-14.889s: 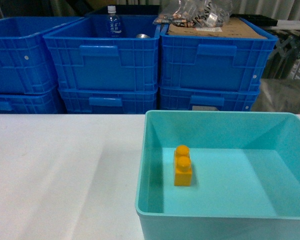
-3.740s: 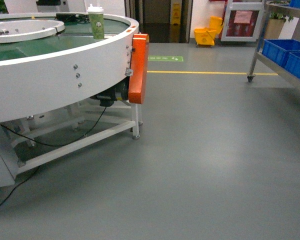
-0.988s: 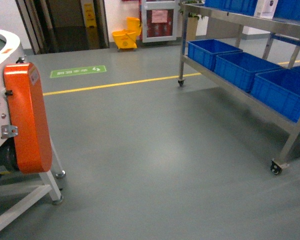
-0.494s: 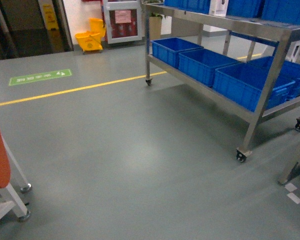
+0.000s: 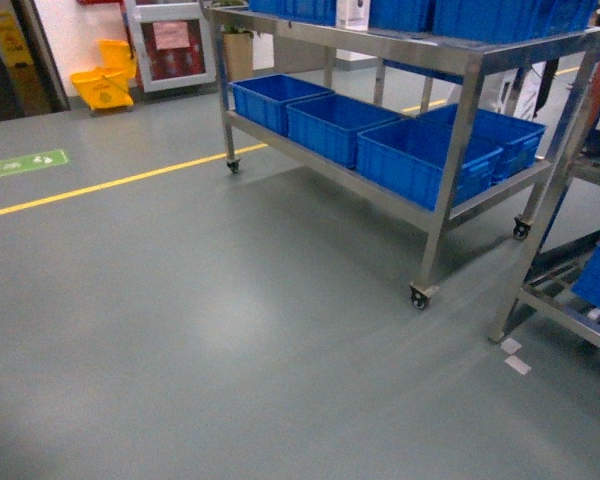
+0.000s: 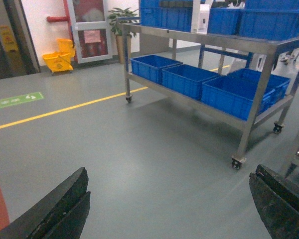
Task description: Pick red block from blue box to shelf
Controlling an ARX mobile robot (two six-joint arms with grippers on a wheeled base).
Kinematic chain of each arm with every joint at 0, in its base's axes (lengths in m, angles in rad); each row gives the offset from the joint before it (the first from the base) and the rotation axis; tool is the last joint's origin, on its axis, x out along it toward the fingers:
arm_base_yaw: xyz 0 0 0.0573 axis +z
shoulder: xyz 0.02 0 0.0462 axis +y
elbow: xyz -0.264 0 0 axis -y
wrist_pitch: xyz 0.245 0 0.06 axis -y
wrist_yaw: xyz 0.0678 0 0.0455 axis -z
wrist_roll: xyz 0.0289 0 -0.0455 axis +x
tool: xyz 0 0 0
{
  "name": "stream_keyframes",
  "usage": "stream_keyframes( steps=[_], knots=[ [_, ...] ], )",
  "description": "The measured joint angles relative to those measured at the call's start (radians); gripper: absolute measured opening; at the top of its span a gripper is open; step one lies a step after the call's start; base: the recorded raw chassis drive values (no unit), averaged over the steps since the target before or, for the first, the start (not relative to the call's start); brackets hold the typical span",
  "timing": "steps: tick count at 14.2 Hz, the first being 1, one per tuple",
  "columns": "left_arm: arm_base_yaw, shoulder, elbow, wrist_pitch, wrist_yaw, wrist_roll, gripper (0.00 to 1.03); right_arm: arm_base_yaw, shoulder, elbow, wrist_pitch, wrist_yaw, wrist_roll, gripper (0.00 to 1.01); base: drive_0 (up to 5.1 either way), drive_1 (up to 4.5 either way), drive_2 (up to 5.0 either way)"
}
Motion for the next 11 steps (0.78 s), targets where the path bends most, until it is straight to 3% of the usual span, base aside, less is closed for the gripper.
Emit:
stream_keyframes(
  steps=[11],
  knots=[
    [0.0,0.0,0.0,0.0,0.0,0.0,0.98,0.0,0.0,0.0,0.0,0.0,0.0,0.29,-1.5,-1.55,-1.5]
  ],
)
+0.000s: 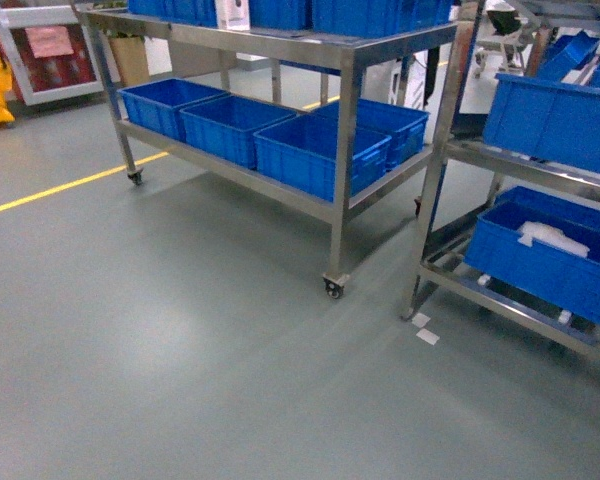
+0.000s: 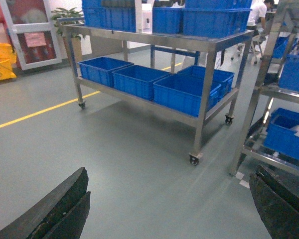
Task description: Pick red block from blue box to shelf
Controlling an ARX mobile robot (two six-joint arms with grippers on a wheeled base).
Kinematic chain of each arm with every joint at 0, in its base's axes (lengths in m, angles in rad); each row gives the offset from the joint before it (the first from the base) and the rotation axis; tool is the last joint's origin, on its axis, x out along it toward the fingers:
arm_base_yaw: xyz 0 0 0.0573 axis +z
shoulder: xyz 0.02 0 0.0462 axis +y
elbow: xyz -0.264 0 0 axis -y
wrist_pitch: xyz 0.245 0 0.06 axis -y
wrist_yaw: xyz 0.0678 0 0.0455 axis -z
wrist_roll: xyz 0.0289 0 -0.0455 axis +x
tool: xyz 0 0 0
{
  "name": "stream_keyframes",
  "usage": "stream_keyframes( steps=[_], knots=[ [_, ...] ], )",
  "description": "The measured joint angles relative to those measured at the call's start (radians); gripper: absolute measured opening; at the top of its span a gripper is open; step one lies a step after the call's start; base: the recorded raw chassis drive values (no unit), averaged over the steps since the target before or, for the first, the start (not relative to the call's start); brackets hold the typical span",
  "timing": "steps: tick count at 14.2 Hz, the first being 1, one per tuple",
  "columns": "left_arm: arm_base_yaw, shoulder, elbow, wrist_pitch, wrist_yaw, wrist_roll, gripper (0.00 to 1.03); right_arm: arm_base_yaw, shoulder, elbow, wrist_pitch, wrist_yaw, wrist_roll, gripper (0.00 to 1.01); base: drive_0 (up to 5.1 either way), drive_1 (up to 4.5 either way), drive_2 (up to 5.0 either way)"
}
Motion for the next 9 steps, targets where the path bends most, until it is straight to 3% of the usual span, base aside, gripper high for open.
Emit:
stream_keyframes(
  steps=[9],
  knots=[
    [0.0,0.0,0.0,0.0,0.0,0.0,0.98,0.0,0.0,0.0,0.0,0.0,0.0,0.29,-1.5,-1.5,-1.5]
  ],
)
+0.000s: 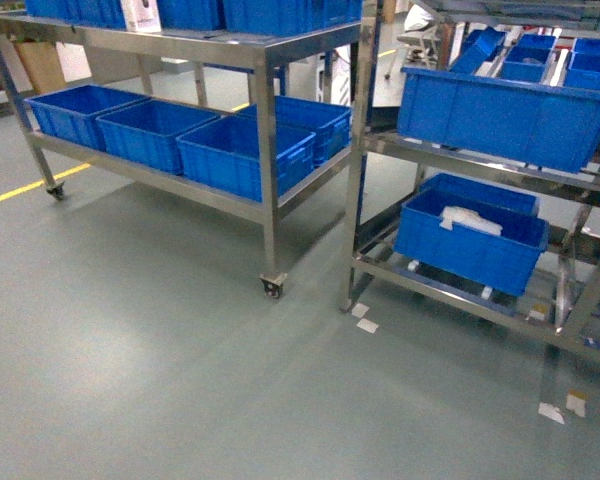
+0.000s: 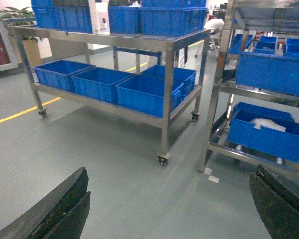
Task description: Pick red block from blue box to shelf
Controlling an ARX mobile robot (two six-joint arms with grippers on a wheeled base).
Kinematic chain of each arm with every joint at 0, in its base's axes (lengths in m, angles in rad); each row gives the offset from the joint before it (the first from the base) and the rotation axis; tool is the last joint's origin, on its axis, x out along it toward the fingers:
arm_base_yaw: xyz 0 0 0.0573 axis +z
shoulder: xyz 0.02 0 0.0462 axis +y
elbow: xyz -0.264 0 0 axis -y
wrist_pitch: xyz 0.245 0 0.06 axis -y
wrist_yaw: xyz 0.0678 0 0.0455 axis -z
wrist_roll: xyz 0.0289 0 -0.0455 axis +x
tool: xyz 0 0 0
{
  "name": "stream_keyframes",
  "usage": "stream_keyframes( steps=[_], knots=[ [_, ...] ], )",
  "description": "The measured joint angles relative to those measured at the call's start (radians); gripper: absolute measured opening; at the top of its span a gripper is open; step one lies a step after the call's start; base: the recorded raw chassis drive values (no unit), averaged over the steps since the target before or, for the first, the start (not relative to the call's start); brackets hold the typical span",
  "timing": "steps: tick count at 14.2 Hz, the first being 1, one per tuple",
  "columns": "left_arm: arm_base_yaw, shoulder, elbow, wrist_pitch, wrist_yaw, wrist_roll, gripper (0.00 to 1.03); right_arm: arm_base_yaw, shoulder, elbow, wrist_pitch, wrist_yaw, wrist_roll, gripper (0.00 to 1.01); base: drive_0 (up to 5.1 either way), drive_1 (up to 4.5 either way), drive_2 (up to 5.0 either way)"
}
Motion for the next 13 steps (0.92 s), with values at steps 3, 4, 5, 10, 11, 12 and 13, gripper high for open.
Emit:
stream_keyframes(
  steps=[3,4,5,10,11,12,13],
  knots=[
    [0.0,0.0,0.0,0.0,0.0,0.0,0.98,0.0,0.0,0.0,0.0,0.0,0.0,0.29,-1.5,-1.45,-1.5],
    [0.0,0.0,0.0,0.0,0.0,0.0,0.98,0.0,0.0,0.0,0.0,0.0,0.0,0.29,-1.5,-1.49,-1.5],
    [0.0,0.0,0.0,0.0,0.0,0.0,0.98,0.0,0.0,0.0,0.0,0.0,0.0,0.29,-1.6,-1.58,-1.6],
    [0.0,0.0,0.0,0.0,0.0,0.0,0.98,0.0,0.0,0.0,0.0,0.0,0.0,0.29,-1.6,-1.62,-1.6],
    [-0.001,0.0,0.0,0.0,0.0,0.0,0.98,0.0,0.0,0.0,0.0,0.0,0.0,0.29,-1.5,-1.48,-1.5],
    [-0.001,0.0,0.0,0.0,0.0,0.0,0.98,0.0,0.0,0.0,0.0,0.0,0.0,0.29,-1.6,-1.57,-1.6],
    [-0.001,0.0,0.0,0.0,0.0,0.0,0.98,0.0,0.0,0.0,0.0,0.0,0.0,0.29,-1.6,-1.62,-1.6]
  ],
)
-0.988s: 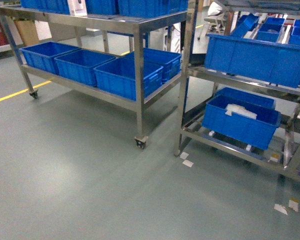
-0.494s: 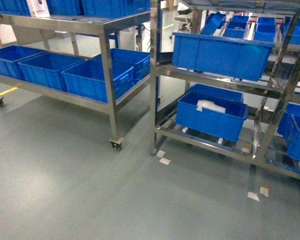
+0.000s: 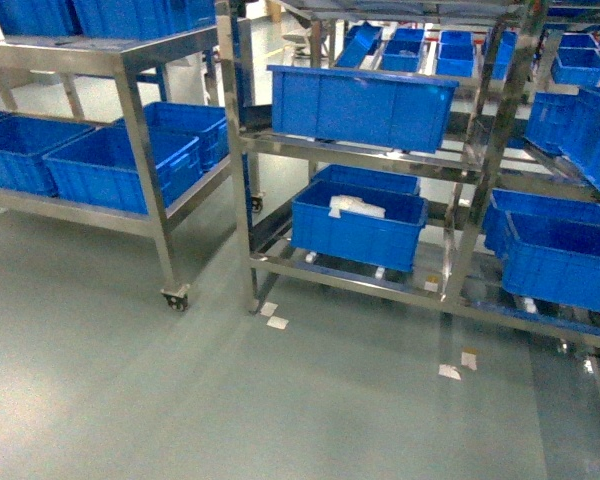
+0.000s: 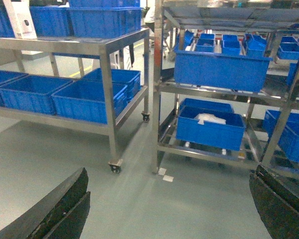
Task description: Pick red block from blue box to shelf
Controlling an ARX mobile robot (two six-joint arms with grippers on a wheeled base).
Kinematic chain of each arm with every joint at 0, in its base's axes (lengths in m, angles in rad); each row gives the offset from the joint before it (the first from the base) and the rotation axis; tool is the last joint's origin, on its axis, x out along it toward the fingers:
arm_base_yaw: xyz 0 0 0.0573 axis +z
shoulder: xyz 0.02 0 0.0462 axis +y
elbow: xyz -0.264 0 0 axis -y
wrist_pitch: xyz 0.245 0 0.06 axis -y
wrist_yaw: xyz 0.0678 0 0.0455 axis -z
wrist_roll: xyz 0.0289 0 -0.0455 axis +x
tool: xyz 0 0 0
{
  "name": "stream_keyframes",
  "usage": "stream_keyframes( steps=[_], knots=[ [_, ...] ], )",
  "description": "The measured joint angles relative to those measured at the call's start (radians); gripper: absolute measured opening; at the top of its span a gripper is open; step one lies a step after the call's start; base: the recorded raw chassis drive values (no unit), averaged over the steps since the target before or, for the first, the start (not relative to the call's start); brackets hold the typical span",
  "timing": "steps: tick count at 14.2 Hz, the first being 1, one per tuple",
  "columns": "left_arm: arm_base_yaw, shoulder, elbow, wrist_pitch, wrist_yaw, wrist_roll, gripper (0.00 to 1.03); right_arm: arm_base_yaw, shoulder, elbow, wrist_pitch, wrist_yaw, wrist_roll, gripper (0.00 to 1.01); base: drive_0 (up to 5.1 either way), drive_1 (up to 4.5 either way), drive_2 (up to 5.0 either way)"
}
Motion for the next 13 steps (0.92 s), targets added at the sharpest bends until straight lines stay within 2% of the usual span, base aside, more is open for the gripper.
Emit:
stream_keyframes(
  steps=[13],
  knots=[
    [0.0,0.0,0.0,0.0,0.0,0.0,0.98,0.0,0.0,0.0,0.0,0.0,0.0,0.29,-1.5,-1.53,-1.5]
  ],
)
